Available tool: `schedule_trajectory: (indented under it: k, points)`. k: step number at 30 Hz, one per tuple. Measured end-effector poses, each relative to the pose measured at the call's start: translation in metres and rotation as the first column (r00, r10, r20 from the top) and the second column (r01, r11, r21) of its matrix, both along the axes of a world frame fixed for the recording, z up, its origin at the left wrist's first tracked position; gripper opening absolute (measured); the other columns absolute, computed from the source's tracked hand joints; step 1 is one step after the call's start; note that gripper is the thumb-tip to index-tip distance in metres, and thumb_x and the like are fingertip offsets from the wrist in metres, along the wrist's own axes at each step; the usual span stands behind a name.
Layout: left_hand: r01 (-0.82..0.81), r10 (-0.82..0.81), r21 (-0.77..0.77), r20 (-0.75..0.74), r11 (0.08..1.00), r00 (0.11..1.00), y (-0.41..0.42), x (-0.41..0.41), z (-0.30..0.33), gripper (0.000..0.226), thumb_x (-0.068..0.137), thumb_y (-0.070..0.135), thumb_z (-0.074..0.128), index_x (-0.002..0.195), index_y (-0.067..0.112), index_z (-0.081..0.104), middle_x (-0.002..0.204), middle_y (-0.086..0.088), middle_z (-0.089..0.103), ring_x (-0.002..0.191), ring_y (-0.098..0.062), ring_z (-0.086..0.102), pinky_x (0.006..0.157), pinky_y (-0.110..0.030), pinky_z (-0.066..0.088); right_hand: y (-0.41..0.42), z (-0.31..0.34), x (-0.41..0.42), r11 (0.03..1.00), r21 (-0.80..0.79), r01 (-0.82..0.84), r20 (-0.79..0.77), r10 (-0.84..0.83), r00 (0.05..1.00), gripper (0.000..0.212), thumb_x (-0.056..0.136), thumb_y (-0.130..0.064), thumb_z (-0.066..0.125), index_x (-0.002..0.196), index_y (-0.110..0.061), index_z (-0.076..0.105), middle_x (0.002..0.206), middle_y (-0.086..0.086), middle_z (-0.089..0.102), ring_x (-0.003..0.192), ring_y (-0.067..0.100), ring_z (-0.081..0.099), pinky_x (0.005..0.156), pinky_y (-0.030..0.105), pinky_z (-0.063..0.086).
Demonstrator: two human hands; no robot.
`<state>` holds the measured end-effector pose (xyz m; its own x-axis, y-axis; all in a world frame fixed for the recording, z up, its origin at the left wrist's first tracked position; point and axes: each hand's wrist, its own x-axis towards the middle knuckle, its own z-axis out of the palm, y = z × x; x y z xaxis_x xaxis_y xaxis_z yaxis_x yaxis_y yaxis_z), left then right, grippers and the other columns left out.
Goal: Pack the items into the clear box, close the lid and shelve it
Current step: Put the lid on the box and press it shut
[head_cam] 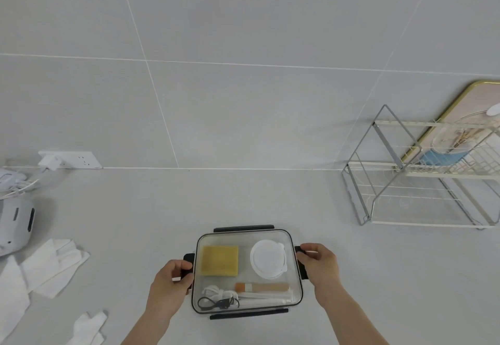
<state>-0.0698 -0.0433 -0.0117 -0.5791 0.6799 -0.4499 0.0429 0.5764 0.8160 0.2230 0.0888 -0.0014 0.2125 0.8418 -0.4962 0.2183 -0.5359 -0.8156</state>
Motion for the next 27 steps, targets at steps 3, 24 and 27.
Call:
schedule_trajectory:
  k: [3, 24, 27]
  points:
    - [-0.033, 0.032, 0.013, 0.068, 0.999, 0.997, -0.001, -0.001, -0.005, 0.017, 0.089, -0.004, 0.060, 0.091, 0.012, 0.065, 0.101, -0.014, 0.067, 0.076, -0.031, 0.067, 0.068, -0.038, 0.057, 0.000, -0.003, 0.004, 1.000, -0.016, 0.004, -0.024, -0.004, 1.000, 0.014, 0.083, -0.001, 0.071, 0.091, -0.012, 0.069, 0.087, 0.013, 0.074, 0.067, 0.029, 0.066, 0.067, 0.044, 0.061]
    - [0.005, -0.059, -0.172, -0.315, 0.985, 0.947, 0.005, 0.013, 0.017, 0.015, 0.083, 0.024, 0.068, 0.093, 0.034, 0.072, 0.089, 0.010, 0.076, 0.086, -0.019, 0.069, 0.078, -0.035, 0.052, -0.013, 0.006, -0.013, 0.974, 0.084, -0.212, 0.411, 0.160, 0.898, 0.006, 0.080, -0.022, 0.073, 0.076, -0.019, 0.075, 0.071, -0.002, 0.076, 0.080, 0.029, 0.069, 0.067, 0.033, 0.054]
    - [0.006, -0.073, -0.178, -0.375, 0.984, 0.924, 0.007, 0.016, 0.018, 0.016, 0.084, 0.029, 0.068, 0.099, 0.029, 0.074, 0.090, 0.010, 0.077, 0.090, -0.021, 0.068, 0.074, -0.033, 0.049, -0.014, 0.005, -0.008, 0.973, 0.053, -0.225, 0.370, 0.191, 0.909, 0.008, 0.078, -0.020, 0.078, 0.084, -0.025, 0.078, 0.073, -0.013, 0.076, 0.082, 0.022, 0.071, 0.073, 0.032, 0.055]
